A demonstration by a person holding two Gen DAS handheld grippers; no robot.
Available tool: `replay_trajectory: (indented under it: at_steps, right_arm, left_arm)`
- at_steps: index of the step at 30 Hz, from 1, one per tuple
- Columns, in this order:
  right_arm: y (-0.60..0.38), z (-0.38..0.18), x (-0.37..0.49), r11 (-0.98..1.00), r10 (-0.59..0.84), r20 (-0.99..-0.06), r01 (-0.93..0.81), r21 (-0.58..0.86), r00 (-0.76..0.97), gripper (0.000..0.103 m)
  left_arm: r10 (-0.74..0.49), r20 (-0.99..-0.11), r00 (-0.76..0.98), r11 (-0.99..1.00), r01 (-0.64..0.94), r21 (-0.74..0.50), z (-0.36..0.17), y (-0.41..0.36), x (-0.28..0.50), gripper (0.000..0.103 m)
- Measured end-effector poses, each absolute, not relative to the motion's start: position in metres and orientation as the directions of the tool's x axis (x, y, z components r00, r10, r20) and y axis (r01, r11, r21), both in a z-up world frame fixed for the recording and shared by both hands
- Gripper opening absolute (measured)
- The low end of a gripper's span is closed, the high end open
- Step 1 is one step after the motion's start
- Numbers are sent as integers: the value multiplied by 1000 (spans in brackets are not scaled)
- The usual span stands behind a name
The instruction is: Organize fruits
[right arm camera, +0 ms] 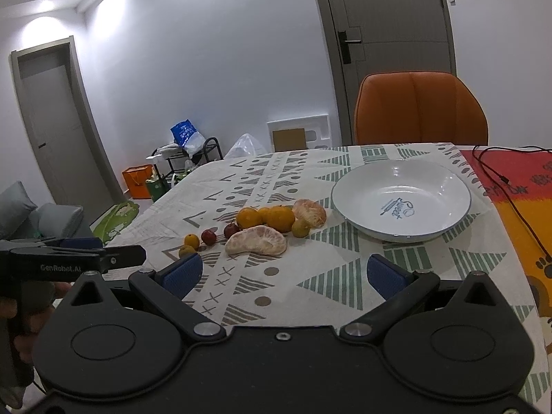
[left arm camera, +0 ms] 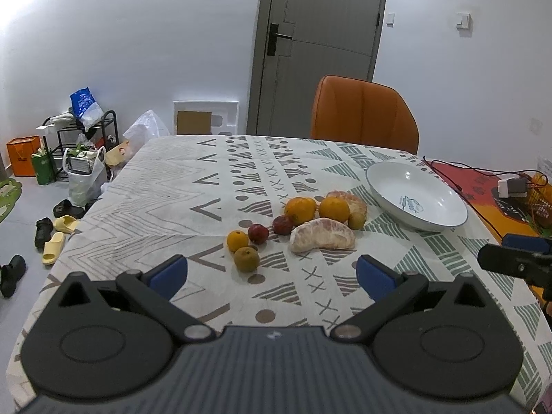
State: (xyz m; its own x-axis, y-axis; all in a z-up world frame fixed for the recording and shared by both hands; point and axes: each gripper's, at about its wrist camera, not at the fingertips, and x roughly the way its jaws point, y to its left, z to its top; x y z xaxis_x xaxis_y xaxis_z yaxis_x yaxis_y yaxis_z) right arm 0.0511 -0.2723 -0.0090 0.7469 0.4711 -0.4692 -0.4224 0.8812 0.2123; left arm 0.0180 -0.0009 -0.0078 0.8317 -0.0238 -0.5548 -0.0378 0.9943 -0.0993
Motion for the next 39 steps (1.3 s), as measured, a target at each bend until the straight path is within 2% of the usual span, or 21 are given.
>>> replay_trajectory:
  at_steps: [11, 17, 21, 22, 24, 31, 36, 38, 39]
  right_arm:
    - [-275, -26, 71, 881, 472, -482, -414, 229, 738, 103]
    - [-272, -35, 87, 876, 482, -490, -411, 252, 726, 103]
    - [-268, -40, 96, 871, 492, -498, -416, 262, 714, 102]
    - [-267, -42, 98, 867, 497, -501, -420, 267, 709, 101]
    - [-265, -45, 103, 860, 509, -510, -428, 277, 693, 92]
    - [-256, -55, 120, 847, 531, -514, -445, 291, 674, 88]
    - [-252, -60, 135, 854, 520, -520, -432, 291, 677, 74]
    - [-250, -61, 140, 854, 520, -523, -429, 294, 676, 70]
    - [-248, -62, 143, 855, 517, -523, -428, 292, 677, 66]
  left_arm:
    - [-34, -541, 840, 993, -32, -113, -20, -3, 39, 100]
    - [-33, -555, 831, 992, -38, -116, -30, -2, 53, 89]
    - [-22, -574, 818, 990, -60, -124, -41, 2, 63, 76]
    - [-18, -579, 815, 989, -70, -129, -43, 3, 65, 73]
    - [-10, -588, 809, 987, -86, -135, -47, 7, 70, 67]
    - [9, -605, 797, 985, -110, -131, -58, 13, 85, 58]
    - [-2, -623, 782, 981, -118, -152, -66, 17, 93, 47]
    - [-10, -627, 779, 981, -113, -155, -70, 17, 96, 42]
    - [-12, -631, 775, 982, -112, -155, -72, 17, 97, 33]
